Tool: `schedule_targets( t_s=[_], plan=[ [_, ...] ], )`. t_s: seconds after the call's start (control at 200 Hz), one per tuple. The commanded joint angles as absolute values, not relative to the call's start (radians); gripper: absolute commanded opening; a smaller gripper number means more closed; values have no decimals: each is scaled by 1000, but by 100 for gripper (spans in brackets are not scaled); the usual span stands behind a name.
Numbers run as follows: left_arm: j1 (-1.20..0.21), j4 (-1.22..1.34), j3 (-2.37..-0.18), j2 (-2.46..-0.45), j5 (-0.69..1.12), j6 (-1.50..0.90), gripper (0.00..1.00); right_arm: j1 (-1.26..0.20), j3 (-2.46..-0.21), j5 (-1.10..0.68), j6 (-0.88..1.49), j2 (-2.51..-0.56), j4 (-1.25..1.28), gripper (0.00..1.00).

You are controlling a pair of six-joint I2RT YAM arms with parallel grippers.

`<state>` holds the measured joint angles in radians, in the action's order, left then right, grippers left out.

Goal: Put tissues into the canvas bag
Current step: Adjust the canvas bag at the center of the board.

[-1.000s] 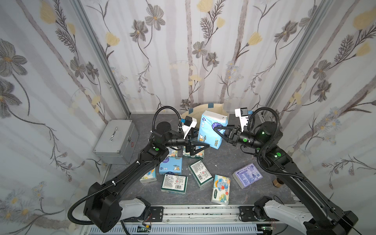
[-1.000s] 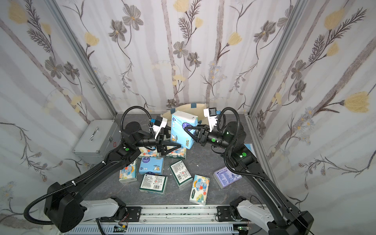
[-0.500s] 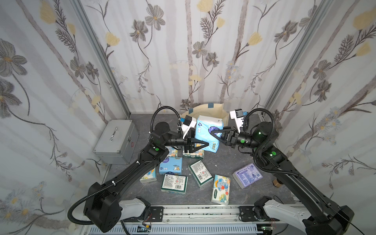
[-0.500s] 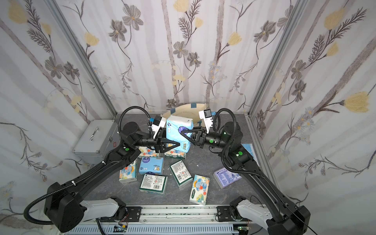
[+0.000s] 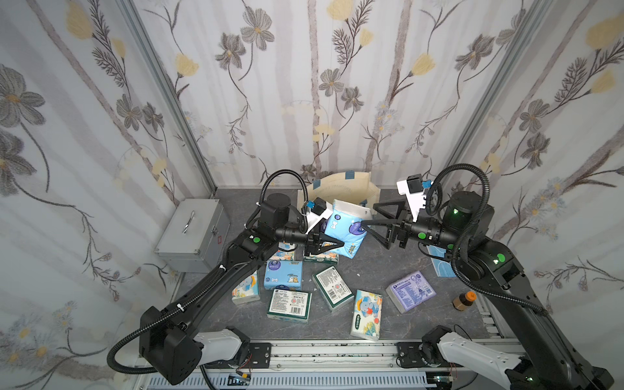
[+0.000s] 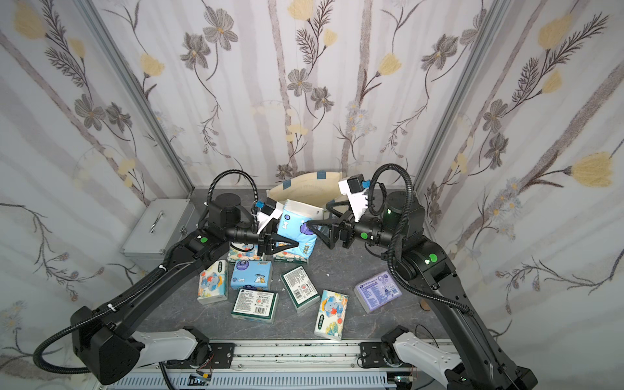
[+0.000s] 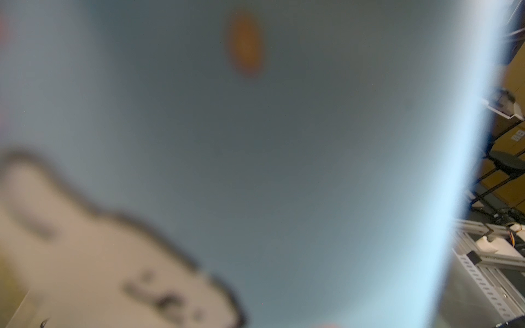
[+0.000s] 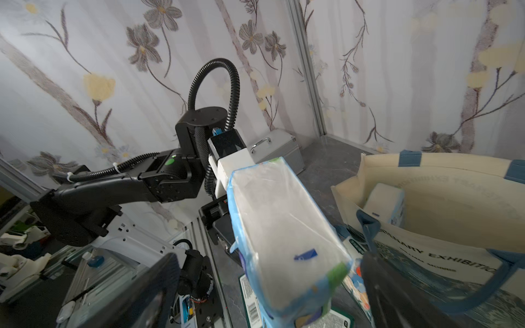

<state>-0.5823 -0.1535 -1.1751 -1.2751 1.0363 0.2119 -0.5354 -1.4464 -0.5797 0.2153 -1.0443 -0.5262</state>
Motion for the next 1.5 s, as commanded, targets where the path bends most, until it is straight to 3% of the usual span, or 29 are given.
schedule_targets(
  t_s=[0.0,0.25,0.784,0.859,1.089,1.149,1.219,1.259,1.419,1.494],
  plan=[
    [-591,-365,-1201,-1264,1027,429,41,-551,-1531,-607,29,-1095,-834,99],
    [-729,-752,-1289,-1361,814,745,41,-683,-1638,-453,-119,-1212,-1071,99],
    [-748,-718,-1279,-1347,878,722,42,-743,-1447,-523,-148,-1195,-1028,96],
    [-749,-722,-1281,-1348,877,724,42,-748,-1446,-541,-146,-1191,-1009,89],
    [-749,-723,-1282,-1348,874,723,44,-749,-1453,-567,-146,-1201,-1000,50],
    [-747,-705,-1282,-1347,866,700,48,-749,-1450,-553,-139,-1200,-994,45],
    [-741,-651,-1281,-1338,840,635,71,-749,-1448,-502,-122,-1194,-981,41],
    [-730,-599,-1278,-1328,808,580,78,-747,-1451,-449,-105,-1192,-971,41],
    [-590,-237,-1195,-1242,536,247,87,-650,-1548,-254,-1,-1243,-956,41],
    [-480,-71,-1135,-1219,417,72,85,-598,-1626,-200,35,-1292,-945,40]
  ],
)
